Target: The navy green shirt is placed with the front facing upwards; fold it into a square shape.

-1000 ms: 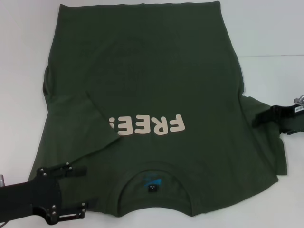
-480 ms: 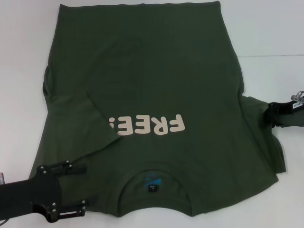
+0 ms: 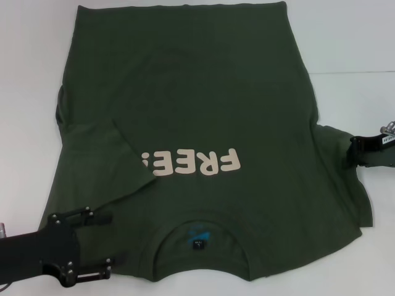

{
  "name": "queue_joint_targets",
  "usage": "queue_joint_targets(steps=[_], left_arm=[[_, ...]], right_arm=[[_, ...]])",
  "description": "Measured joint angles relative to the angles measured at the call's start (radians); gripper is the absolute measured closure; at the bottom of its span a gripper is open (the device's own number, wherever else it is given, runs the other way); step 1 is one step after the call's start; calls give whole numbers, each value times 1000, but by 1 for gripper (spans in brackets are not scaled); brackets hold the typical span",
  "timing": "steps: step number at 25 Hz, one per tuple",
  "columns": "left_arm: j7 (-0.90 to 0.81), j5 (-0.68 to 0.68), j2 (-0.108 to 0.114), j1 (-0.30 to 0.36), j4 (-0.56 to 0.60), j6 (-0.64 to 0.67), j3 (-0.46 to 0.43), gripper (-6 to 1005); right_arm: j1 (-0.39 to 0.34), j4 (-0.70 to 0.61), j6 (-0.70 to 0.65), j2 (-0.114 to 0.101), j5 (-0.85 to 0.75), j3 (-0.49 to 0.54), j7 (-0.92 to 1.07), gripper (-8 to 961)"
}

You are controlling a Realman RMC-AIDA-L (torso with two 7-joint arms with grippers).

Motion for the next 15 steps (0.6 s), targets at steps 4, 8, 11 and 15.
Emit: queue_joint_targets(steps=[4,8,11,15], left_arm=[[0,-1,0,0,0,-5,-1,203],[0,-1,0,-2,0,-6,-1,203],[0,-1,0,-2,0,-6,-2,203],[-1,-2,0,-2,-1,-6,-5,203]], right_arm=[[4,-1,-1,-1,0,0,-4,941],[2,-37,-22,-8,0,0,-4,941],[-10,-80,-42,-15,-1,4,3,941],[-24,-113,-60,-38,-1,14,7,941]])
